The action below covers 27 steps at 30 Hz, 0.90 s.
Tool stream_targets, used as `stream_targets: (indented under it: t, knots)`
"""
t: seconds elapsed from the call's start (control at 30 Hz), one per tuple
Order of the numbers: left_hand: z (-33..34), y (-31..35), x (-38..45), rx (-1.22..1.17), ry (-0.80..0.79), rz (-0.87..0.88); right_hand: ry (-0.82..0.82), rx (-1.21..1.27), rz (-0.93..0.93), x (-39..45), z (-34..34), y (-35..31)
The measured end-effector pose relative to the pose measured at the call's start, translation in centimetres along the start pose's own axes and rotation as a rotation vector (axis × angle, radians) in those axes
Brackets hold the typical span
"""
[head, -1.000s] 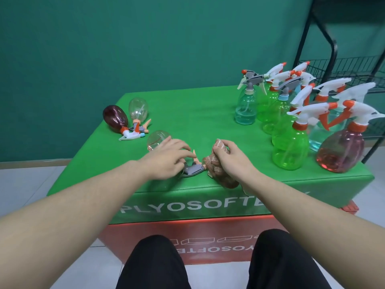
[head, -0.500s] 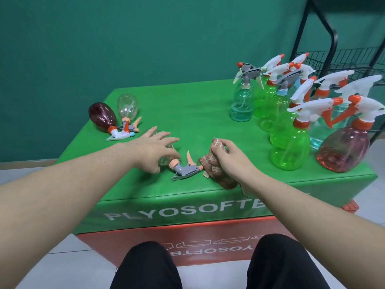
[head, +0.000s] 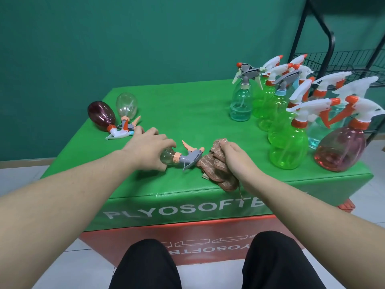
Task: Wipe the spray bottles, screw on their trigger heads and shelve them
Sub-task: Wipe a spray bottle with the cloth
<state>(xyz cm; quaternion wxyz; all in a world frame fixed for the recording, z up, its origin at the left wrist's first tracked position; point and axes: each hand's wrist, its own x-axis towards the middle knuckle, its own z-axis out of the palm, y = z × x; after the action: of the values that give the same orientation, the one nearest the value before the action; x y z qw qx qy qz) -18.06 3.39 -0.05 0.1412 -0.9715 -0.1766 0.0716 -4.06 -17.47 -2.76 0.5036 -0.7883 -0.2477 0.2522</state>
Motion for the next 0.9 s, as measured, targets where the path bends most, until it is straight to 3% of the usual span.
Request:
stream_targets:
  t: [0.27, 0.5, 0.67, 0.9]
  knots:
    - [0.4, 0.6, -4.1, -0.149, 0.084, -0.041, -0.061, 0.16, 0.068, -1.3, 0.8, -0.4]
    - [1.0, 1.2, -7.0, -0.185, 0.099, -0.081, -0.072, 0.144, 0.116, -2.0, 2.4, -0.9]
    - [1.4, 0.5, -7.3, -0.364, 0.06, -0.075, -0.088, 0.196, 0.148, -1.8, 2.9, -1.4]
    - [1.4, -0.6, -6.9, -0.399, 0.017, -0.036, -0.056, 0.37, 0.194, -1.0, 1.8, -2.6]
